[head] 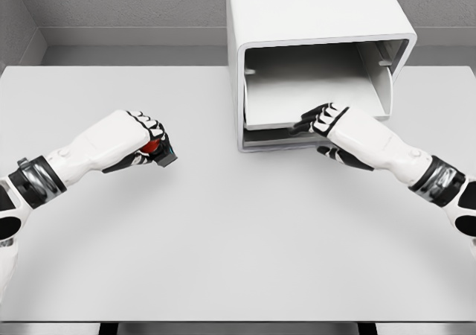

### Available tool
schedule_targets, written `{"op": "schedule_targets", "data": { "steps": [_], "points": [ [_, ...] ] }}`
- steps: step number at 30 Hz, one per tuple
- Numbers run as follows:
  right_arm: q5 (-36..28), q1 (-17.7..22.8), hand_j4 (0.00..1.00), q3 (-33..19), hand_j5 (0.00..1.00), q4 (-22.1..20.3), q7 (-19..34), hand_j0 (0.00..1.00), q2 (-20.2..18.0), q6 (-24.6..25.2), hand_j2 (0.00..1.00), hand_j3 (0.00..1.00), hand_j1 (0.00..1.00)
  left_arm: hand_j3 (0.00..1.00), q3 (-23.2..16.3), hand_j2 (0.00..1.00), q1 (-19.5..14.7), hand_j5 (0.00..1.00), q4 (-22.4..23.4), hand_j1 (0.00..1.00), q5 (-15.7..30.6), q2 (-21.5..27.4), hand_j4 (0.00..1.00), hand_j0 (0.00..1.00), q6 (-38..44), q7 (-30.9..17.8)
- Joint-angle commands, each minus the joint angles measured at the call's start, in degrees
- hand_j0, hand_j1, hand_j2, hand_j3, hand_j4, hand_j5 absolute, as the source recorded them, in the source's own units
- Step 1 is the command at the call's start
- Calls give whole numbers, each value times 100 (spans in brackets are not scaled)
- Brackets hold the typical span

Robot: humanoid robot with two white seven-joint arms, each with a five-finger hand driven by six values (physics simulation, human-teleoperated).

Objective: Slide open multi-storey tabletop storage cabinets and put open load switch and slide close multi-storey tabletop storage cabinets

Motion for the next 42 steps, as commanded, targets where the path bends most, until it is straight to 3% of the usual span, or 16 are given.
{"op": "schedule_targets", "data": {
  "steps": [1,9,15,21,33,42],
  "points": [
    [35,0,73,31,73,-2,20,73,-37,-5,73,73,73,40,3,40,0,40,-1,40,39,-3,40,40,19,4],
    [-27,53,73,14,73,-133,2,73,-195,-5,73,73,73,40,3,40,0,40,-1,40,39,-3,40,40,19,4],
    [-44,308,73,-48,73,-520,-6,73,-380,-5,73,73,73,40,-6,40,0,40,-1,40,39,-12,40,40,19,4],
    [-53,563,73,-277,73,-635,-24,73,-468,-5,73,73,73,40,3,40,0,40,-1,40,39,-3,40,40,19,4],
    [-282,492,73,-663,73,-635,-33,73,-644,-5,73,73,73,40,29,40,-53,40,-1,40,206,-21,40,40,19,4],
    [-352,563,60,-795,60,-635,-42,60,-688,-5,60,60,60,40,-32,40,-255,40,-1,40,487,-135,40,40,19,4]
  ]
}}
